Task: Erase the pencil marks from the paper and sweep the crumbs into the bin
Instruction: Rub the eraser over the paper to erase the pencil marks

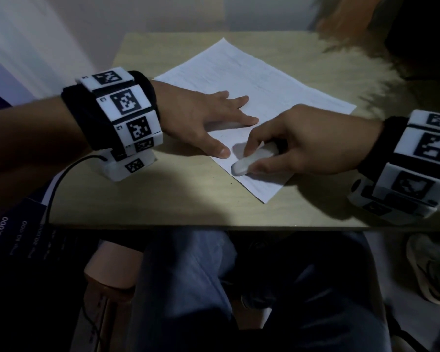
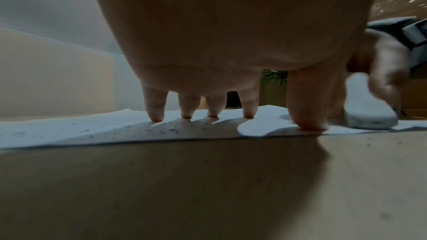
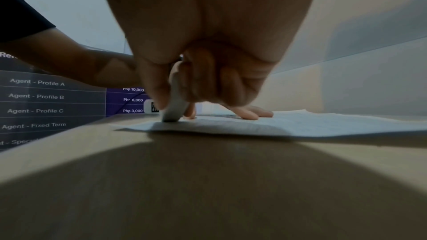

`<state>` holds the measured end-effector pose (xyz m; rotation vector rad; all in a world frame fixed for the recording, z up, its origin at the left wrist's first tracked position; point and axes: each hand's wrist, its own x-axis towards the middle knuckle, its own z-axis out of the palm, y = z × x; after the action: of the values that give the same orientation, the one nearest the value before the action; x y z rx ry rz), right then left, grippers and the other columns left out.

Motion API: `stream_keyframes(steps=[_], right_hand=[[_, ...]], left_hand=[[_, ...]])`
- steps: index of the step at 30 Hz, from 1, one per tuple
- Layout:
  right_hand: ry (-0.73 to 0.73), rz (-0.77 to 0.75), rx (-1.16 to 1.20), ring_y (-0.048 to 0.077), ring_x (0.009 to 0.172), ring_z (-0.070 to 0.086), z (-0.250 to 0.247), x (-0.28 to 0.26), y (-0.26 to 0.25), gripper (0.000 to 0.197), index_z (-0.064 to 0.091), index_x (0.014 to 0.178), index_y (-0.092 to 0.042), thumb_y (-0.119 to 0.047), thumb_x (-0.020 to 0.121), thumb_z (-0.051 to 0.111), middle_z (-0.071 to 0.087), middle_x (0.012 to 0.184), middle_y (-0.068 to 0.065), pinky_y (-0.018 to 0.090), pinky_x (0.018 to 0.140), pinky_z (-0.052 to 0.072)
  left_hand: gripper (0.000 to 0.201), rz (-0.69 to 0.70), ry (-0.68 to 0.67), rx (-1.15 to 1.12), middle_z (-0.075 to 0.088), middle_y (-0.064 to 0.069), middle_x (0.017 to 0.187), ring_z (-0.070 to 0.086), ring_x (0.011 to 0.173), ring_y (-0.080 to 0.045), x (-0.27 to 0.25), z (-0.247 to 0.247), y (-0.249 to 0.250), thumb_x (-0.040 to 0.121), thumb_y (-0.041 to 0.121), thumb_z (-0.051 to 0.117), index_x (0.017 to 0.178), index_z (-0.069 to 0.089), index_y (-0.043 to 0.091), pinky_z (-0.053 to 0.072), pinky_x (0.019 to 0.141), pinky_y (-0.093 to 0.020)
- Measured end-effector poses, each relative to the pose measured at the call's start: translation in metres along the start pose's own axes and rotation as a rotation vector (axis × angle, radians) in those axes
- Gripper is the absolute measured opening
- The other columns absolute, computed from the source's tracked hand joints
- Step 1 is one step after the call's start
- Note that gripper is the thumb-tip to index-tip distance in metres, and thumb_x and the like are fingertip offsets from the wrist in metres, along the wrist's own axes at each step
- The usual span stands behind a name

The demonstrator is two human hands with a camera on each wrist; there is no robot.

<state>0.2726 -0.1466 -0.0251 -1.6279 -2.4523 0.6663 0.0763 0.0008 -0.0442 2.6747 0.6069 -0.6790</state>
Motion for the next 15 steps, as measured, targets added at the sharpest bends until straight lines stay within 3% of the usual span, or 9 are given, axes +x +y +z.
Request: stream_keyframes(steps=[4,9,12,15], right_hand=[[0.197,0.075,-0.131,0.004,0.062,0.053,-0.001,0.006,0.008,0.046,0.067,0.097,-0.029,-0.068,0.079,0.053,0.056,0.063,-0.013,0.024,0.058,0.035],[0.033,0.019,0.020,0.001,0.066,0.056,-0.003,0.001,0.001,0.041,0.066,0.093,-0.032,-0.067,0.074,0.054,0.058,0.063,-0.011,0.014,0.058,0.039],[0.130,0.067,-0.035,0.003,0.066,0.056,-0.004,0.005,0.007,0.039,0.064,0.094,-0.034,-0.067,0.075,0.053,0.060,0.067,-0.011,0.015,0.057,0.035],[0.215,0.051,-0.059,0.001,0.065,0.056,-0.002,0.005,0.011,0.040,0.059,0.102,-0.030,-0.063,0.081,0.057,0.064,0.073,-0.009,0.015,0.058,0.036]], left_hand=[[0.080,0.002,0.005,-0.009,-0.020,0.014,0.167,-0.021,0.153,-0.015,-0.004,-0.002,0.004,0.090,0.073,0.049,0.153,0.001,0.062,0.000,0.126,-0.053],[0.079,-0.017,0.002,-0.017,-0.019,0.015,0.167,-0.019,0.153,-0.013,-0.007,-0.003,0.007,0.093,0.068,0.052,0.153,0.001,0.061,0.000,0.126,-0.050],[0.078,-0.040,0.019,-0.019,-0.018,0.016,0.167,-0.019,0.153,-0.012,-0.007,-0.002,0.009,0.091,0.072,0.050,0.154,0.006,0.059,0.001,0.126,-0.050],[0.072,-0.039,0.047,-0.037,-0.016,0.012,0.168,-0.018,0.154,-0.014,-0.007,-0.002,0.008,0.094,0.063,0.053,0.154,0.013,0.054,0.001,0.126,-0.051]])
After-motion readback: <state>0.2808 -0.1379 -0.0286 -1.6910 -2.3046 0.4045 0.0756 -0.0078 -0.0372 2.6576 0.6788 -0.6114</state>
